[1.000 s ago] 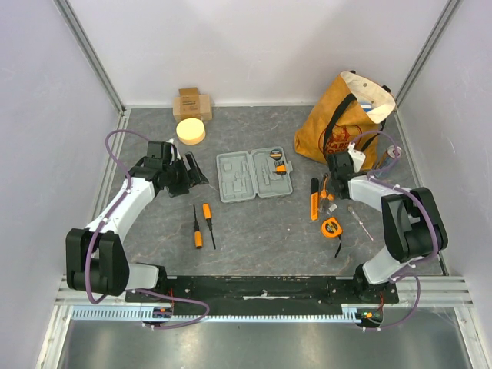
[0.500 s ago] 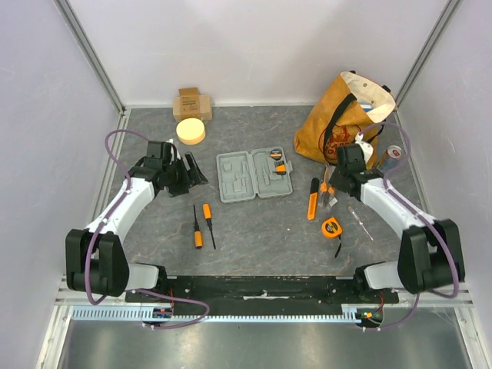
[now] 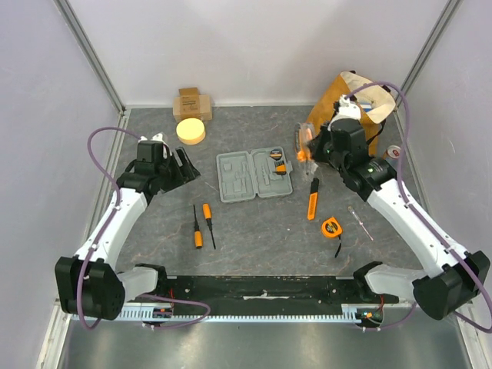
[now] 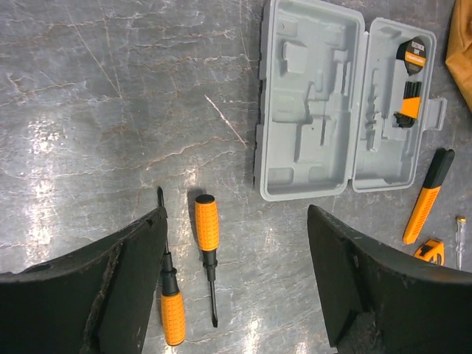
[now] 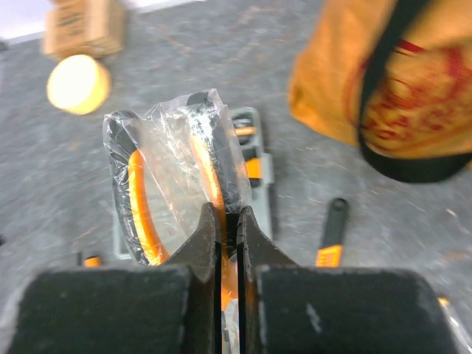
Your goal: Pack the tool kit
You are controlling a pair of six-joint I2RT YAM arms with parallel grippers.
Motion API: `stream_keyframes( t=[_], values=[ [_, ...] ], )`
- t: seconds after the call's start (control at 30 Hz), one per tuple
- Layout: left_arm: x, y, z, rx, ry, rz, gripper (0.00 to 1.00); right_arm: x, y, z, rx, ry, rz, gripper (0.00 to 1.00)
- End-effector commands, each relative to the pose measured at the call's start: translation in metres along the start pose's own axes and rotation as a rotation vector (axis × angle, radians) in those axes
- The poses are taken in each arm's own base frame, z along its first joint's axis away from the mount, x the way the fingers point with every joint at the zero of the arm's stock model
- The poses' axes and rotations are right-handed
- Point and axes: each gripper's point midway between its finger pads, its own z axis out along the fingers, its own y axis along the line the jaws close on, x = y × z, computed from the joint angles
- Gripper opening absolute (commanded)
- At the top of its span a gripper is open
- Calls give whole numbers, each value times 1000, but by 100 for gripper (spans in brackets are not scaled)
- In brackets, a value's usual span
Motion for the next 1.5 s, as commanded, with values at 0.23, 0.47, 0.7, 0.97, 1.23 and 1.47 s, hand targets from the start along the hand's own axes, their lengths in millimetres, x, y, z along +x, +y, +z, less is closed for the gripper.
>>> stream_keyframes(
  t=[0.23, 0.47, 0.7, 0.97, 1.23, 1.47],
  values=[
    [-35, -5, -22, -26, -137, 9, 82, -22, 145, 6, -359, -79, -129, 0],
    [-44, -11, -15, -15, -132, 2, 82, 49, 202, 62, -383, 58, -213, 0],
    [-42, -25, -1, 44, -72, -23, 82, 115, 219, 117, -281, 181, -155, 0],
    [-28, -28, 20, 73, 26, -36, 81, 151, 214, 162, -152, 227, -120, 0],
    [-20, -27, 33, 79, 68, -41, 81, 170, 211, 180, -85, 238, -86, 0],
    [-14, -25, 41, 80, 91, -38, 81, 184, 201, 192, -9, 253, -73, 0]
  ],
)
